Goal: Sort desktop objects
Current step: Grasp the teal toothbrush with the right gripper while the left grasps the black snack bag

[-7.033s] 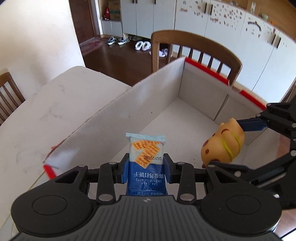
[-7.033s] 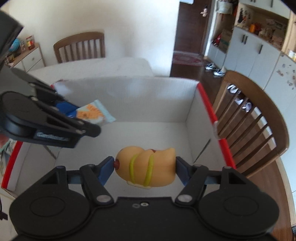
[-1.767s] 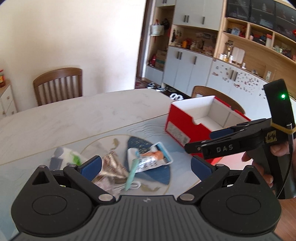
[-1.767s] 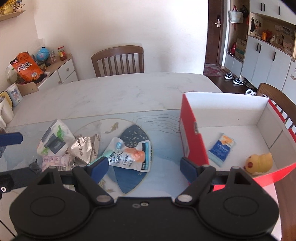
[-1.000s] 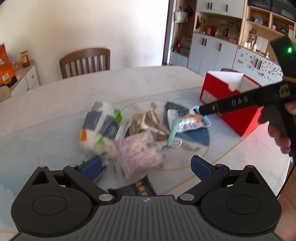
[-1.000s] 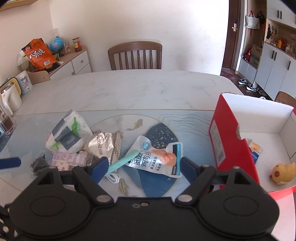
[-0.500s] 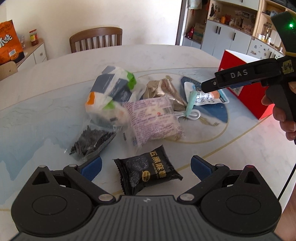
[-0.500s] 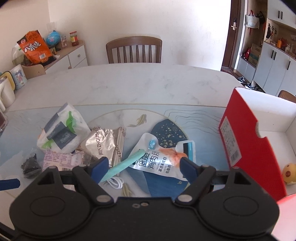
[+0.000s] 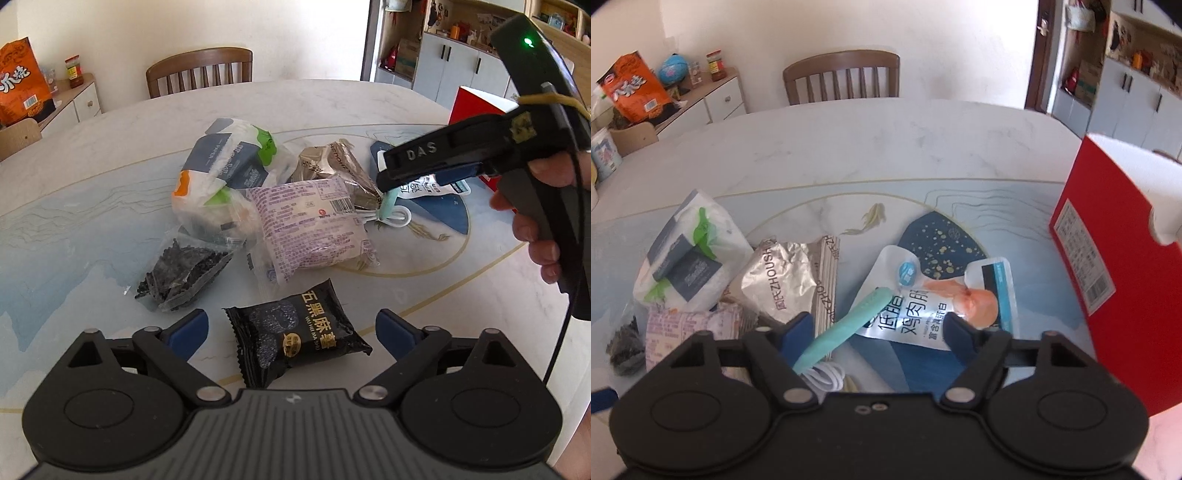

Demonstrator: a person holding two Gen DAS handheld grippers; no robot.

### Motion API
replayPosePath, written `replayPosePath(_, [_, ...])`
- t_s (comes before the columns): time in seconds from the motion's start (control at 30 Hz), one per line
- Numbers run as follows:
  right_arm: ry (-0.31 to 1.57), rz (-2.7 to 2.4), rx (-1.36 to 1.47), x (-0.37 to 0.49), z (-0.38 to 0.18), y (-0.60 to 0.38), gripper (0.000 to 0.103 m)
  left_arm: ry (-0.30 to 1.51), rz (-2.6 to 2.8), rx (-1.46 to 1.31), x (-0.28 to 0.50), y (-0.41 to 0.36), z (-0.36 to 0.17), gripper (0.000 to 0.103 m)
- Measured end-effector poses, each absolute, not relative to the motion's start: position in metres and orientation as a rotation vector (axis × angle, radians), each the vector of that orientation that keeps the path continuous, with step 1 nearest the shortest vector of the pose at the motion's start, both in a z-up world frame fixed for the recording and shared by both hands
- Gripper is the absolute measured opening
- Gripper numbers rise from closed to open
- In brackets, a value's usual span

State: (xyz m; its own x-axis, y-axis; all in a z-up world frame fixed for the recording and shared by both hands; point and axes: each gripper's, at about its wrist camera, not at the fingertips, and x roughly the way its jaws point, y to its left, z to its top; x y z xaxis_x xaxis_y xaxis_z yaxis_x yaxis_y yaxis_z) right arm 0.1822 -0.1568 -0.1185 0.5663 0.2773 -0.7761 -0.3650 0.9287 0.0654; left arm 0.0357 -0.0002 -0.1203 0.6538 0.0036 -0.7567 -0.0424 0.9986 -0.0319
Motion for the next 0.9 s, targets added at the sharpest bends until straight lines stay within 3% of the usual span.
replayPosePath(0.2, [0.929,0.363,-0.041,0.1893,-0.1220,-0.1587,0.059,0.866,0.025,-0.031,0.0373,-0.0025,-0.1211,0.092])
replayPosePath(0.37, [0.932,0.364,-0.028,0.1908,-0.1234,-0.1585,0.056,0.889,0.036,-0.019,0.0381,-0.0037,-0.1257,0.084])
replayPosePath(0.43, [0.934,0.369,-0.023,0.1912,-0.1229,-0.1590,0.050,0.896,0.039,-0.018,0.0389,-0.0043,-0.1273,0.078])
replayPosePath(0.5, [0.943,0.382,-0.014,0.1908,-0.1227,-0.1591,0.038,0.898,0.041,-0.008,0.0394,-0.0059,-0.1279,0.075])
replayPosePath(0.57, [0.941,0.383,-0.013,0.1893,-0.1220,-0.1583,0.037,0.898,0.041,-0.007,0.0403,-0.0061,-0.1279,0.071])
replayPosePath(0.67, [0.939,0.392,-0.009,0.1879,-0.1208,-0.1579,0.026,0.897,0.042,-0.011,0.0415,-0.0058,-0.1270,0.066])
replayPosePath(0.9, [0.930,0.377,-0.027,0.1849,-0.1177,-0.1592,0.010,0.890,0.045,-0.025,0.0422,-0.0043,-0.1253,0.057])
